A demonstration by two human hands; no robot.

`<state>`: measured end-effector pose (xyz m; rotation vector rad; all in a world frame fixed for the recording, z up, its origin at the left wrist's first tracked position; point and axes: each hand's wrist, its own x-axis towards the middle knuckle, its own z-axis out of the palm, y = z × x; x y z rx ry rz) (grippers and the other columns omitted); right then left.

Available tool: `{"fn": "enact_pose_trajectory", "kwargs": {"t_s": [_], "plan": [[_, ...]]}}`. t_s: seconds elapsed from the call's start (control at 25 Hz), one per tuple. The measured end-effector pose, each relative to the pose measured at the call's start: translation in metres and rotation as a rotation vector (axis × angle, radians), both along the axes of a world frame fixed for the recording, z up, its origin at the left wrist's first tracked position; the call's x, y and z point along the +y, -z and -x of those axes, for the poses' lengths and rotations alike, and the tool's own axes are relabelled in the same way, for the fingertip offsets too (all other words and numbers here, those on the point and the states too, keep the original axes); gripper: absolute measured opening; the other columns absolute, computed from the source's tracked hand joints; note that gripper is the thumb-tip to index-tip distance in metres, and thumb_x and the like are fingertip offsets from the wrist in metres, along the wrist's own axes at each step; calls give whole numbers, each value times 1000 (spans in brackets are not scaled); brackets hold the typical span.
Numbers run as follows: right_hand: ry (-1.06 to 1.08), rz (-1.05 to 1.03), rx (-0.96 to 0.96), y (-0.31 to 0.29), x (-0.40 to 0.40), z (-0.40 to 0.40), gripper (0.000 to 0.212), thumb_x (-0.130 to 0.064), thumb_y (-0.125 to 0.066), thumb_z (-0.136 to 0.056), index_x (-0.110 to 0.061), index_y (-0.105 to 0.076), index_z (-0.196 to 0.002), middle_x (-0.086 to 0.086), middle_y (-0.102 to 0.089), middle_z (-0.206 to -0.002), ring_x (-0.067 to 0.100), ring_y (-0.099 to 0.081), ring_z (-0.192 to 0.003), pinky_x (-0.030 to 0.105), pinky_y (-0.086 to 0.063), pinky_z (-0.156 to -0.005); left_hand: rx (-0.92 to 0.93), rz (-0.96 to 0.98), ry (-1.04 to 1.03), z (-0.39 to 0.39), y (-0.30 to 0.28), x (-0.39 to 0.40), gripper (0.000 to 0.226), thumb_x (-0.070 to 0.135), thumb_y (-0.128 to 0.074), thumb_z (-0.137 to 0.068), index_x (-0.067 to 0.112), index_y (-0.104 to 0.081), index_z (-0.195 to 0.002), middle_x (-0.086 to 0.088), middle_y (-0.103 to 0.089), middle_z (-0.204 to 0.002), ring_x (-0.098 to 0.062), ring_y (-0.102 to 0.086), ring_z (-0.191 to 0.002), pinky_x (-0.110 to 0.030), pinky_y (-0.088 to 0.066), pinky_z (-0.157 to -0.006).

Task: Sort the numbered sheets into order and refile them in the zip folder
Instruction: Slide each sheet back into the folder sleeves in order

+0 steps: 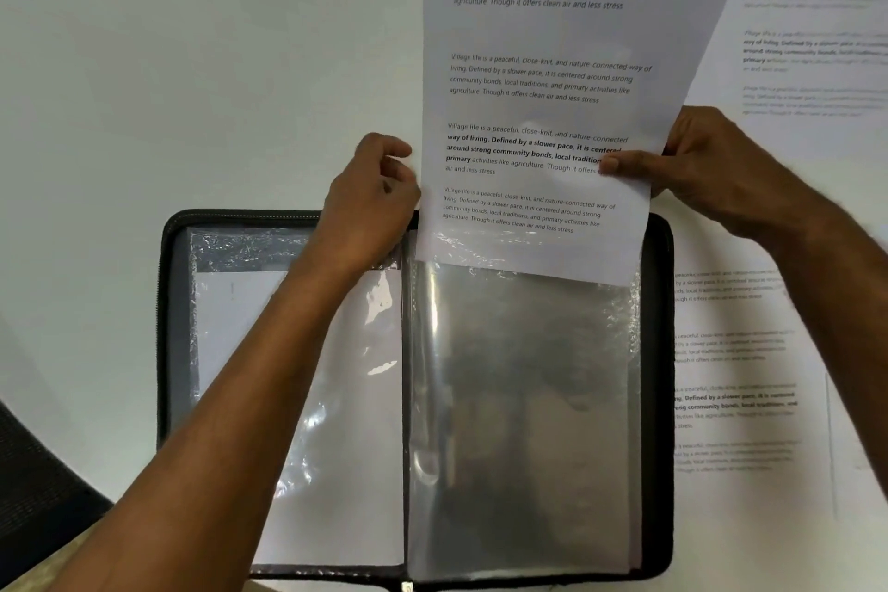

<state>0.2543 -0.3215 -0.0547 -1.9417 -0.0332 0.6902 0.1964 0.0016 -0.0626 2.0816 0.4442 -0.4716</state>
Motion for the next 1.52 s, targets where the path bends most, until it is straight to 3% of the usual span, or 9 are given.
{"fn": "enact_pose_trajectory", "kwargs": {"t_s": [0.12,0.4,0.6,0.72,0.88,1.08,1.2,1.4,1.52], "plan": [[-30,-10,30,-2,4,0,43,-26,-75,-89,-20,-67,-131,-12,-76,-113,11,-75,-98,23,-62,-78,39,283,-188,-7,2,0,23,17,-60,-101,15,-64,-123,5,-74,-93,-7,-66,-76,-18,-54,-72],[-135,72,104,-2,10,7,43,-29,-77,-86,-32,-66,-127,-22,-72,-113,-6,-68,-102,7,-53,-80,24,383,-242,-12,10,-3,20,17,-67,-99,1,-71,-111,-4,-79,-96,-9,-74,-78,-19,-57,-72],[-194,118,170,-3,13,7,46,-30,-81,-82,-37,-66,-124,-22,-71,-116,-5,-68,-104,20,-51,-95,31,377,-206,-10,14,0,12,17,-68,-98,6,-71,-94,-4,-80,-94,-17,-76,-85,-27,-60,-78],[-78,79,111,-5,17,8,39,-36,-77,-87,-35,-68,-124,-19,-72,-118,0,-70,-106,22,-53,-95,74,358,-131,-11,14,5,17,16,-70,-97,1,-66,-89,-4,-79,-90,-21,-76,-88,-32,-61,-83],[80,11,34,-7,25,8,25,-37,-68,-96,-30,-73,-120,-17,-76,-112,3,-73,-102,24,-58,-93,156,370,-43,-13,13,11,25,16,-72,-95,-8,-67,-100,-15,-78,-101,-33,-75,-99,-41,-61,-92],[-34,91,84,-7,19,8,38,-46,-71,-89,-21,-76,-117,-7,-78,-110,20,-75,-102,50,-56,-100,98,349,-86,-15,13,7,22,19,-70,-97,-3,-69,-96,-8,-77,-86,-16,-70,-76,-28,-59,-79],[-71,78,129,-5,16,9,41,-47,-74,-84,-21,-77,-115,-5,-78,-111,28,-73,-106,57,-54,-101,68,370,-134,-15,13,4,17,19,-69,-98,6,-69,-87,1,-76,-79,-10,-68,-68,-20,-55,-71],[-109,43,211,-8,17,11,30,-33,-77,-85,-26,-76,-114,-12,-78,-111,12,-74,-105,46,-54,-104,55,376,-165,-13,12,1,22,19,-71,-97,10,-66,-78,0,-77,-79,-11,-71,-68,-20,-56,-68],[-14,45,127,-9,21,13,29,-38,-75,-89,-28,-76,-115,-13,-77,-111,9,-74,-101,39,-57,-99,64,366,-130,-12,11,2,23,16,-71,-96,8,-62,-76,-1,-75,-75,-12,-70,-69,-22,-57,-68]]}}
